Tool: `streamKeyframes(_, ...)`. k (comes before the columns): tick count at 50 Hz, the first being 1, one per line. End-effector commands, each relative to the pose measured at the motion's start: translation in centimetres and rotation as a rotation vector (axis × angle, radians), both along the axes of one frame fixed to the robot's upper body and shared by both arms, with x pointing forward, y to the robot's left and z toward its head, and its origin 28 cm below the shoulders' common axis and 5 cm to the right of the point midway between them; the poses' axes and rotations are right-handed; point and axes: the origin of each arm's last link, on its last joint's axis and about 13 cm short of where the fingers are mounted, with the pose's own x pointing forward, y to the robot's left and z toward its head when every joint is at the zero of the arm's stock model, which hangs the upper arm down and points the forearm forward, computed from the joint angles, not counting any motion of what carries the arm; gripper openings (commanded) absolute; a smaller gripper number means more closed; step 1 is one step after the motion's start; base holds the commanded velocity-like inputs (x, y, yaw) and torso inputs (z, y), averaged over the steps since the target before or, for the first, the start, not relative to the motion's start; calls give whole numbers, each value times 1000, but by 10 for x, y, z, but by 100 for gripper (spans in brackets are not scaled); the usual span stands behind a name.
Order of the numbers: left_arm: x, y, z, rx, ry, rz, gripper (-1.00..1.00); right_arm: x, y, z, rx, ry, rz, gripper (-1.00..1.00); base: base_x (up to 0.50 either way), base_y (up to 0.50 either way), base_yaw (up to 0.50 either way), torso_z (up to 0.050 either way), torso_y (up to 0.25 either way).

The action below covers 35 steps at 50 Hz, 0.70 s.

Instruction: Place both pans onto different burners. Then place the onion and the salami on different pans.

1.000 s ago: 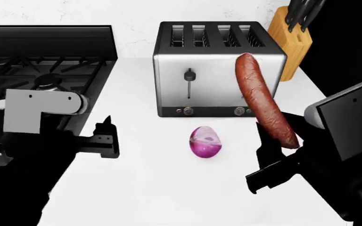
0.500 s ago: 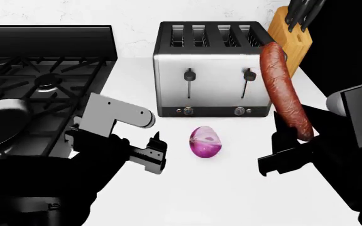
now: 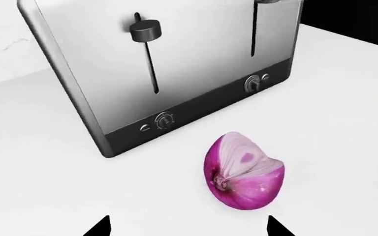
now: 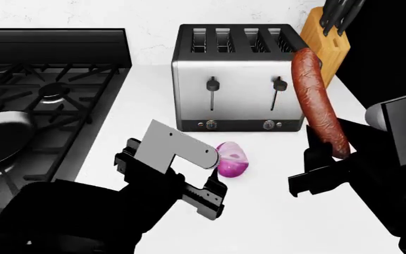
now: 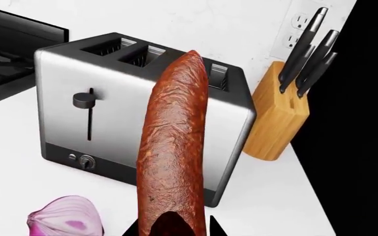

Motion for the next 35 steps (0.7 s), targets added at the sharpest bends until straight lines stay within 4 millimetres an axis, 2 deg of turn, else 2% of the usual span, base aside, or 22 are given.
streamKeyframes(1,0,-17,-1,1,7,-68,100,0,-1,-2,0,-8,2,-100,0,0,0,0,0)
streamKeyframes(18,14,-28,3,-19,1,-82,100,-3,0,-1,-3,-18,12,-100,0,0,0,0,0)
streamKeyframes(35,22,-38,-3,-14,33,-104,100,-4,-1,-4,0,-16,23,-100,0,0,0,0,0)
